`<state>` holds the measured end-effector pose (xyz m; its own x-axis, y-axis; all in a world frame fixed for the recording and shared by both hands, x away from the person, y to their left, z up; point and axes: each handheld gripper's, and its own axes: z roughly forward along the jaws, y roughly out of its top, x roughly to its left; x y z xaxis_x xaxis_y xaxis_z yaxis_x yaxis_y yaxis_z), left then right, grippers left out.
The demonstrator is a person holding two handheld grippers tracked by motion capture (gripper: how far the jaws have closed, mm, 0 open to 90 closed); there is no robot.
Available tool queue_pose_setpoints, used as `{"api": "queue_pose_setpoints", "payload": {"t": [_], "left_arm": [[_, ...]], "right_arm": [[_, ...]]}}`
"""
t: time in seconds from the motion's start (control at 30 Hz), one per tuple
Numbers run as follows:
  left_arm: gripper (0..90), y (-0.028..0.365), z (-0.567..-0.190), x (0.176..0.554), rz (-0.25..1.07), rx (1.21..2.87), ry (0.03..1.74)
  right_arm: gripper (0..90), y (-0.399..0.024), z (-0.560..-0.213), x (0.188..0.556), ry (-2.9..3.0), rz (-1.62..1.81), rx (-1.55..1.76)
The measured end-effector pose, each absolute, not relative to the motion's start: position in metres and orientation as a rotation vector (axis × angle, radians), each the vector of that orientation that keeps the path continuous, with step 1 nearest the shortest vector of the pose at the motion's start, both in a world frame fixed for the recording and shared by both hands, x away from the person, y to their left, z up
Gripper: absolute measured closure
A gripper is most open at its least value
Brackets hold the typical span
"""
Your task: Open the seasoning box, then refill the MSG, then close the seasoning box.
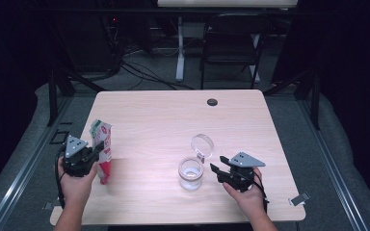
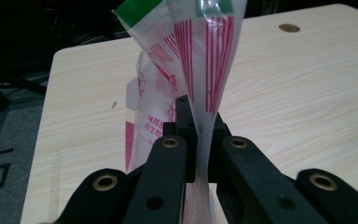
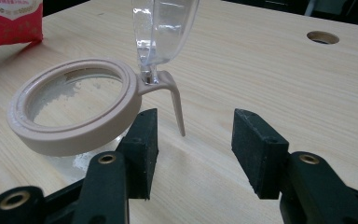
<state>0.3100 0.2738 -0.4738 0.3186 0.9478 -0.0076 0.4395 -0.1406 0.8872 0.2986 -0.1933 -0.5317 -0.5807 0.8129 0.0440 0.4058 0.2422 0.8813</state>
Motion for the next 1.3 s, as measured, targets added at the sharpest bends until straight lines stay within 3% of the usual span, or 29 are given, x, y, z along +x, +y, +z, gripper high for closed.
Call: {"api": "queue_pose_setpoints", "payload": {"t": [0.4,0.93,1.07,1.3], "left_arm": [[90.0,0.259,-0.457,0.299,0.664,1.705,1.146],[90.0,0.168,-0.458,0.304,0.494,1.871,0.789],[90.0,0.151,-0.46,0.301,0.456,1.913,0.689],[90.0,0.152,-0.467,0.291,0.412,1.921,0.645]], "right_arm": [[50.7,-0.193,-0.532,0.299,2.094,1.291,1.115],[53.5,-0.205,-0.517,0.288,2.036,1.365,1.094],[60.0,-0.211,-0.513,0.281,2.055,1.388,1.108],[62.8,-0.215,-0.495,0.275,2.037,1.457,1.045]]}}
